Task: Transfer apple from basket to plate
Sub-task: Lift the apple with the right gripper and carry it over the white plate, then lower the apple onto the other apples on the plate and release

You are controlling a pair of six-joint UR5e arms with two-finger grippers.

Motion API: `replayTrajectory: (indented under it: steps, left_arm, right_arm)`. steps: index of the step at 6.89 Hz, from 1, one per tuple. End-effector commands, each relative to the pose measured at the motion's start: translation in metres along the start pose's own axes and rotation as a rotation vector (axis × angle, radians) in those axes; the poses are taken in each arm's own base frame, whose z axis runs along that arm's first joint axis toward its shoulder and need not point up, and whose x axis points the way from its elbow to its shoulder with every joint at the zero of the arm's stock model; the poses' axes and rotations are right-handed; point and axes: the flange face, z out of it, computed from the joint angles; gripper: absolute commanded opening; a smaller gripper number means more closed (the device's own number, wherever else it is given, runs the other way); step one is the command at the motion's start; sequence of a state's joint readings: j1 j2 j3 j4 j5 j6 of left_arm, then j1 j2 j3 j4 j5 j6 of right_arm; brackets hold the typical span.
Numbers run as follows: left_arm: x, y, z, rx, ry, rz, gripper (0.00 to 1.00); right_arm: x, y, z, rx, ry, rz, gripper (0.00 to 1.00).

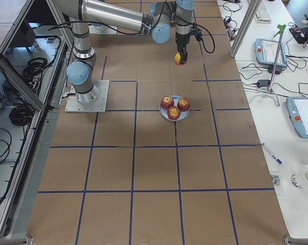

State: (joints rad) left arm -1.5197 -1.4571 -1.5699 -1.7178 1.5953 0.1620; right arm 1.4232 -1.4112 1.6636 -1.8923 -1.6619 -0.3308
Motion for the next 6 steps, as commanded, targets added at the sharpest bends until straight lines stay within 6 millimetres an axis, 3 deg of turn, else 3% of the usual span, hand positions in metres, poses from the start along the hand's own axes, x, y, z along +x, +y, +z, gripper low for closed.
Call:
replayTrajectory:
  steps: [1, 2, 3, 6]
  left_arm:
    - [0.000, 0.001, 0.001, -0.001, 0.000, 0.000, 0.99]
    - [0.000, 0.001, 0.001, -0.001, 0.000, 0.000, 0.99]
    - [0.000, 0.001, 0.001, 0.000, 0.000, 0.001, 0.99]
    - [0.000, 0.001, 0.001, 0.000, 0.000, 0.000, 0.99]
  right_arm:
    - [0.097, 0.033, 0.032, -0.009, -0.098, -0.021, 0.46]
    - [0.120, 0.046, 0.049, 0.004, -0.132, -0.051, 0.46]
    - [0.130, 0.051, 0.061, 0.022, -0.117, -0.080, 0.46]
    - [0.133, 0.065, 0.114, 0.051, -0.096, -0.061, 0.46]
